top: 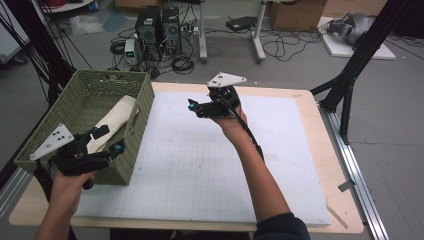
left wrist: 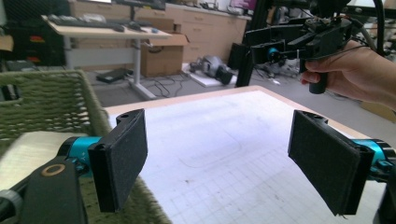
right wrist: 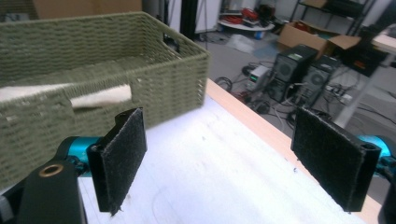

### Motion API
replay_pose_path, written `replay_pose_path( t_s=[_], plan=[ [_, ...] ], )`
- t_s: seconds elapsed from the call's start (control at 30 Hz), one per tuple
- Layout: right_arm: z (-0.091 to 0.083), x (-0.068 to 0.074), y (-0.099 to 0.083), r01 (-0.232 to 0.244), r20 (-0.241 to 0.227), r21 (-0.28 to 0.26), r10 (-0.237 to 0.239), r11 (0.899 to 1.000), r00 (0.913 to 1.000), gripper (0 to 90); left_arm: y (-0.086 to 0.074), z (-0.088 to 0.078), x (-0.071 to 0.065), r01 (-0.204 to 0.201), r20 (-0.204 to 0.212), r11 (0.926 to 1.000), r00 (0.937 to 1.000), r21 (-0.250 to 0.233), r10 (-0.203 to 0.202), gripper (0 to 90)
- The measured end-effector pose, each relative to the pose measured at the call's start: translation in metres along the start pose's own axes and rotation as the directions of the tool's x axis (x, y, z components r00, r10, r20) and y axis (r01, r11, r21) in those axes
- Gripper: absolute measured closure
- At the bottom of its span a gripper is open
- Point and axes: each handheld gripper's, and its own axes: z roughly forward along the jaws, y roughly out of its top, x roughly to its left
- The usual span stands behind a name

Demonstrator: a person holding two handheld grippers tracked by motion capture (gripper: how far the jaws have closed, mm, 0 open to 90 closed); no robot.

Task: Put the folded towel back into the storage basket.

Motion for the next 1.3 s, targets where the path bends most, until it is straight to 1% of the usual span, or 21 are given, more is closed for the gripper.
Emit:
replay_pose_path(
  t_s=[0.07, 0.1, 0.17, 0.23, 0.27, 0.3, 0.33, 0.47, 0.53, 0.57, 0.67, 0.73, 0.77, 0.9, 1.03, 1.17, 1.2, 1.3],
  plan=[
    [-0.008, -0.001, -0.006, -0.003, 0.018, 0.006, 0.003, 1.000, 0.9998, 17.1, 0.000, 0.004, -0.002, 0.000, 0.009, 1.0000, 1.0000, 0.006, 0.000, 20.2],
    [-0.012, -0.002, -0.009, 0.003, 0.028, 0.009, -0.003, 1.000, 0.9996, 17.1, -0.001, 0.006, -0.003, 0.000, 0.013, 1.0000, 0.9999, 0.008, 0.000, 20.2],
    [-0.020, -0.003, -0.015, 0.005, 0.047, 0.017, -0.006, 1.000, 0.9989, 17.1, -0.001, 0.011, -0.005, 0.016, 0.026, 0.9999, 0.9995, 0.007, -0.016, 20.2],
    [-0.028, -0.004, -0.022, -0.005, 0.054, 0.017, 0.004, 1.000, 0.9986, 17.1, -0.001, 0.015, -0.007, 0.027, 0.040, 0.9996, 0.9988, 0.005, -0.027, 20.1],
    [-0.033, -0.004, -0.025, -0.009, 0.061, 0.014, 0.008, 1.000, 0.9981, 17.1, -0.001, 0.017, -0.009, 0.023, 0.042, 0.9997, 0.9988, 0.008, -0.023, 20.1],
    [-0.042, -0.004, -0.033, -0.019, 0.070, 0.014, 0.018, 1.000, 0.9974, 17.1, -0.001, 0.019, -0.010, 0.018, 0.047, 0.9998, 0.9987, 0.009, -0.019, 20.1],
    [-0.042, -0.004, -0.033, -0.019, 0.070, 0.014, 0.018, 1.000, 0.9974, 17.1, -0.001, 0.021, -0.011, 0.015, 0.051, 0.9998, 0.9986, 0.011, -0.016, 20.1],
    [-0.061, -0.005, -0.048, -0.040, 0.100, 0.015, 0.038, 0.999, 0.9943, 17.1, -0.002, 0.029, -0.017, 0.002, 0.077, 0.9999, 0.9970, 0.016, -0.004, 20.1],
    [-0.072, -0.006, -0.055, -0.044, 0.120, 0.007, 0.042, 0.999, 0.9918, 17.1, -0.002, 0.034, -0.020, -0.008, 0.092, 0.9998, 0.9957, 0.017, 0.006, 20.1],
    [-0.077, -0.006, -0.058, -0.053, 0.127, 0.002, 0.052, 0.999, 0.9905, 17.1, -0.003, 0.036, -0.022, -0.016, 0.101, 0.9997, 0.9948, 0.019, 0.014, 20.3],
    [-0.091, -0.005, -0.069, -0.057, 0.157, -0.010, 0.058, 0.998, 0.9860, 17.1, -0.004, 0.042, -0.026, -0.029, 0.115, 0.9994, 0.9931, 0.021, 0.026, 20.5],
    [-0.099, -0.005, -0.077, -0.063, 0.175, -0.001, 0.062, 0.998, 0.9827, 17.1, -0.005, 0.047, -0.028, -0.035, 0.129, 0.9991, 0.9911, 0.024, 0.032, 20.5],
    [-0.102, -0.005, -0.081, -0.056, 0.185, 0.003, 0.054, 0.998, 0.9811, 17.1, -0.006, 0.049, -0.030, -0.038, 0.135, 0.9989, 0.9902, 0.026, 0.034, 20.5],
    [-0.115, -0.004, -0.094, -0.069, 0.208, 0.015, 0.065, 0.997, 0.9761, 17.1, -0.007, 0.059, -0.036, -0.046, 0.162, 0.9986, 0.9859, 0.025, 0.042, 20.5],
    [-0.127, -0.002, -0.107, -0.055, 0.234, 0.022, 0.048, 0.998, 0.9710, 17.3, -0.011, 0.070, -0.041, -0.051, 0.174, 0.9979, 0.9838, 0.040, 0.043, 20.5],
    [-0.138, 0.001, -0.121, -0.076, 0.253, 0.018, 0.069, 0.997, 0.9649, 17.4, -0.017, 0.082, -0.046, -0.056, 0.193, 0.9968, 0.9801, 0.056, 0.044, 20.5],
    [-0.141, 0.001, -0.125, -0.074, 0.259, 0.014, 0.068, 0.997, 0.9635, 17.4, -0.018, 0.084, -0.048, -0.055, 0.199, 0.9968, 0.9790, 0.058, 0.042, 20.5],
    [-0.147, 0.002, -0.135, -0.087, 0.268, 0.015, 0.080, 0.996, 0.9602, 17.4, -0.022, 0.092, -0.052, -0.062, 0.213, 0.9957, 0.9760, 0.069, 0.047, 20.5]
  ],
)
